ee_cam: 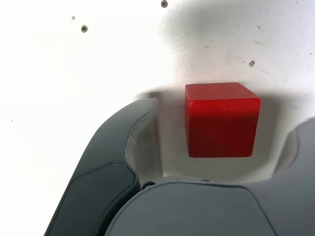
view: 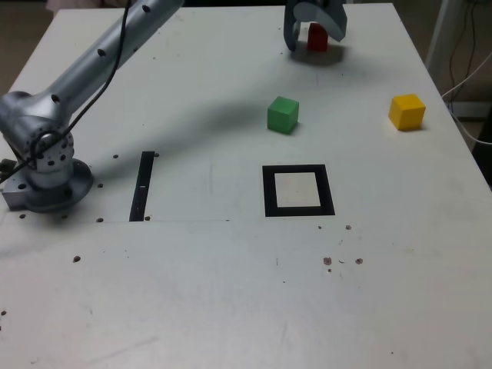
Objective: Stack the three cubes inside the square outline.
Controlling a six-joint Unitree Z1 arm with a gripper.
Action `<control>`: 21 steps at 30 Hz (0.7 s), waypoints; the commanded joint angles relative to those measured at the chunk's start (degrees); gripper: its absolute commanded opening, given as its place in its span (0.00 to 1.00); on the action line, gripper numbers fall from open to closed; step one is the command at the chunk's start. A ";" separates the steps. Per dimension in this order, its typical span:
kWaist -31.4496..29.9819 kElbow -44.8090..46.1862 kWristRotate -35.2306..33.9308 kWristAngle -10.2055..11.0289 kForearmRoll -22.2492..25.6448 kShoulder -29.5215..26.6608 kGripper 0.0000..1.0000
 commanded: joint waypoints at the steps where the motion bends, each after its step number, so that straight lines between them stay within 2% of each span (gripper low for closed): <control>1: -0.14 -1.59 -0.17 0.21 0.17 0.33 0.76; 4: -0.19 -1.76 -0.49 0.27 0.19 0.33 0.66; 8: -0.35 -2.18 -0.48 0.04 -0.04 0.26 0.46; 11: -0.55 -2.34 -0.15 -0.22 -0.24 0.25 0.35; 21: -0.90 -2.30 -0.06 -0.32 0.06 0.26 0.33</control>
